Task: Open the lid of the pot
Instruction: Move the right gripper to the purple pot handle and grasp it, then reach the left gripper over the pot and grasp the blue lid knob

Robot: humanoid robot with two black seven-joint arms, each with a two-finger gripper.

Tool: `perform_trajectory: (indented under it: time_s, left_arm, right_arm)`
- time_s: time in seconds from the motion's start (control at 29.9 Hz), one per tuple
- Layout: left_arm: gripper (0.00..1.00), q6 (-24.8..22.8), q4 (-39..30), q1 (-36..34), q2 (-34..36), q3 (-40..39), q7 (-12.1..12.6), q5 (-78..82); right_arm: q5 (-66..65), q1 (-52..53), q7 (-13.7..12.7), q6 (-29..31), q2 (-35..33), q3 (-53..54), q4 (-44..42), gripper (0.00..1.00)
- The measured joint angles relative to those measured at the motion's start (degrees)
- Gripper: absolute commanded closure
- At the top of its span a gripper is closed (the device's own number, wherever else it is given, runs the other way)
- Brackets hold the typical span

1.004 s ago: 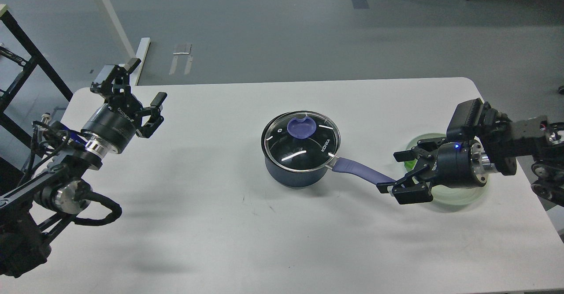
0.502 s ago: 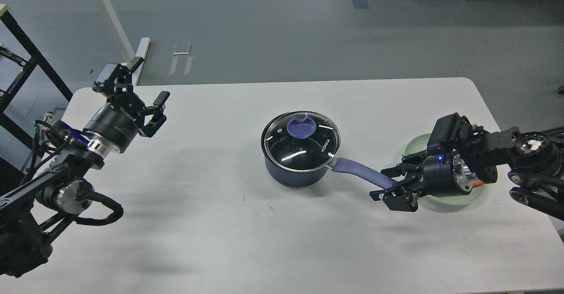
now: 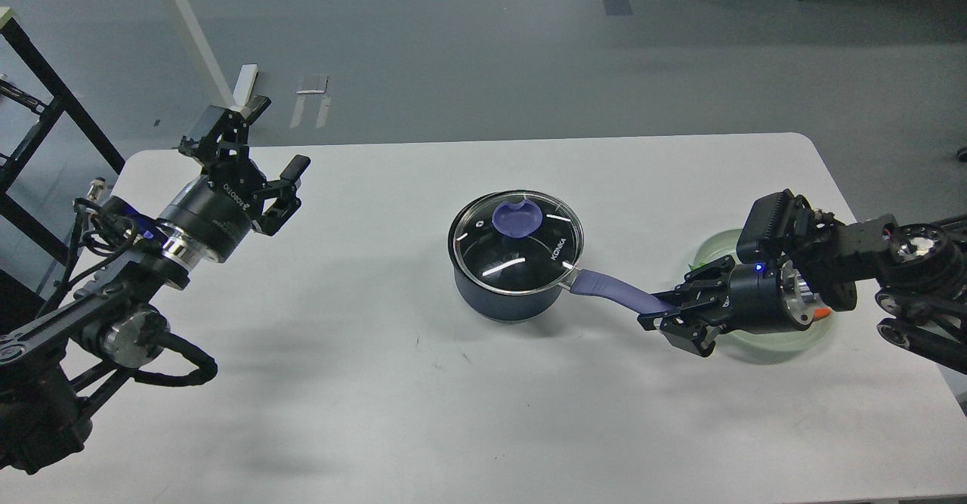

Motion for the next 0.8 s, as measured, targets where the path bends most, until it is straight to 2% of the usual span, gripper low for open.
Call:
perform_trajectory:
  time_s: [0.17, 0.37, 0.54, 0.7, 0.8]
  left_arm:
    - [0.01, -0.1, -0.1, -3.3, -0.1, 0.1, 0.0, 13.8]
    - [0.01, -0.1, -0.3, -13.8, -0.1, 2.2, 0.0, 40.8]
    - [0.01, 1.2, -0.3, -25.0, -0.6, 13.4, 0.0, 61.8]
    - [0.01, 8.2, 0.8, -34.8, -4.2, 27.8, 0.0, 73.0]
    - [0.01, 11.5, 2.9, -37.9, -7.7, 34.0, 0.0, 76.8]
  right_arm:
    - [0.0, 0.1, 0.0, 0.0, 0.0, 0.0, 0.0, 0.71]
    - [0.0, 0.1, 0.0, 0.0, 0.0, 0.0, 0.1, 0.70]
    - [0.1, 0.1, 0.0, 0.0, 0.0, 0.0, 0.1, 0.70]
    - [0.2, 0.1, 0.0, 0.0, -0.1, 0.0, 0.1, 0.70]
    - [0.2, 0.1, 0.0, 0.0, -0.3, 0.0, 0.1, 0.70]
